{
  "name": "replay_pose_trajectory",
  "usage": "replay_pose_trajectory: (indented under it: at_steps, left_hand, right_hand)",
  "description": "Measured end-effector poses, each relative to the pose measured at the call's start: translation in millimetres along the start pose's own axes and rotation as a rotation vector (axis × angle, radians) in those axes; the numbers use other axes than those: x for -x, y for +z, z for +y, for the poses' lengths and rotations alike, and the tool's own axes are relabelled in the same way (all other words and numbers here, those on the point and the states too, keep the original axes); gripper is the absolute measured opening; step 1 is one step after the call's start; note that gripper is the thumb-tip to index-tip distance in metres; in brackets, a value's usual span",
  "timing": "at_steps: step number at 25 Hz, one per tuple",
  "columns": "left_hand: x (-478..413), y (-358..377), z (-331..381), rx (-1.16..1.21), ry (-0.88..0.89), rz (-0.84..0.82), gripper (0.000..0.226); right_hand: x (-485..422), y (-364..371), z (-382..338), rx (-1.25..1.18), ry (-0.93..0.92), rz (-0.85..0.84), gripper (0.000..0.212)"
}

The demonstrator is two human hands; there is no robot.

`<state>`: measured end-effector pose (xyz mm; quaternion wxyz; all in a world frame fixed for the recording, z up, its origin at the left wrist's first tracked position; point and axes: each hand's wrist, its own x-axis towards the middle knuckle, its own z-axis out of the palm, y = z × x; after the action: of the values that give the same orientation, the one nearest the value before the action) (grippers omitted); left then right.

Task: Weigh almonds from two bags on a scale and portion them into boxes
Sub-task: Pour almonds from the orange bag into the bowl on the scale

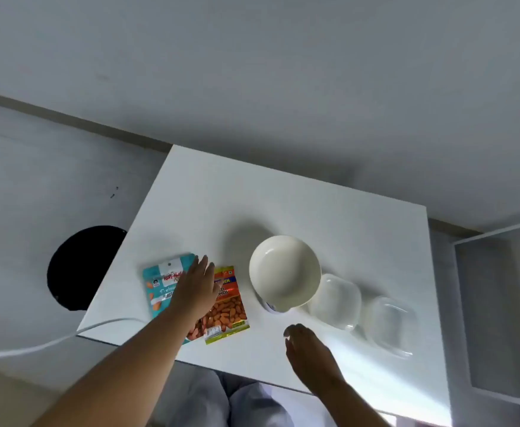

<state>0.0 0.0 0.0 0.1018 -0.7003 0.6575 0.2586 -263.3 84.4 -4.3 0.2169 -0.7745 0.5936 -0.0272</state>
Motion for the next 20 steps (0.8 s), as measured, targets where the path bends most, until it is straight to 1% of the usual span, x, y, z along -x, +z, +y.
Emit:
replay_pose_trajectory:
  at_steps: [1, 3, 4, 5, 7, 8, 9, 10, 11, 12, 13, 14, 15, 16, 18, 20]
  left_hand:
    - [-3.1, 20.7, 2.1, -0.019, -0.014, 0.011, 0.059]
    - [-14.2, 63.2, 1.3, 0.036, -0.039, 0.091, 0.061]
    - [-15.7, 78.1, 3.5, 0.005, -0.041, 0.143, 0.061]
    - [-21.1, 95.1, 4.3, -0.001, -0.039, 0.172, 0.061]
    - [-29.1, 121.6, 4.1, -0.021, 0.011, 0.255, 0.066]
    - [-28.0, 129.0, 7.2, -0.046, 0.015, 0.359, 0.066]
    - [-33.4, 142.4, 7.3, -0.039, 0.026, 0.413, 0.066]
    - [-42.7, 148.4, 6.3, 0.006, 0.016, 0.468, 0.066]
    - [-49.4, 155.4, 3.4, -0.009, 0.004, 0.474, 0.066]
    - [-23.9, 196.5, 1.6, -0.051, 0.083, 0.656, 0.068]
    - [-16.5, 214.2, -0.1, -0.126, 0.092, 0.746, 0.069]
    - [-24.9, 199.7, -0.5, -0.073, 0.066, 0.702, 0.070]
    - [-9.6, 184.6, 2.8, -0.043, 0.093, 0.750, 0.067]
    - [-0.7, 177.6, 4.9, -0.016, 0.118, 0.770, 0.063]
    - [-18.6, 164.0, 3.7, 0.034, 0.112, 0.776, 0.057]
    - [-29.5, 163.9, 5.2, 0.099, 0.102, 0.738, 0.051]
  right_hand:
    - [0.7, 15.8, 0.7, -0.045, 0.055, -0.053, 0.031]
    - [-3.1, 45.4, 7.3, -0.092, 0.074, 0.003, 0.043]
    - [-5.8, 58.2, 9.7, -0.064, 0.081, 0.061, 0.048]
    - [-11.4, 74.3, 13.8, -0.040, 0.133, 0.067, 0.051]
    - [-16.9, 96.3, 23.6, -0.024, 0.102, 0.148, 0.052]
    - [-17.0, 103.2, 23.9, 0.035, 0.073, 0.216, 0.052]
    - [-20.3, 113.8, 28.1, 0.084, 0.077, 0.255, 0.052]
    - [-32.4, 124.4, 37.4, 0.068, 0.078, 0.288, 0.052]
    - [-40.5, 133.0, 43.9, 0.102, 0.108, 0.289, 0.052]
    - [-2.4, 170.5, 41.0, 0.216, 0.080, 0.490, 0.052]
    - [11.8, 190.2, 43.5, 0.295, 0.074, 0.620, 0.053]
    - [-2.8, 182.4, 45.8, 0.215, 0.063, 0.562, 0.053]
    - [10.1, 165.5, 35.5, 0.185, 0.043, 0.588, 0.054]
    - [19.2, 155.1, 28.8, 0.199, 0.005, 0.645, 0.053]
    - [-5.1, 145.9, 36.1, 0.266, 0.004, 0.671, 0.050]
    - [-24.3, 146.9, 39.8, 0.232, 0.011, 0.610, 0.049]
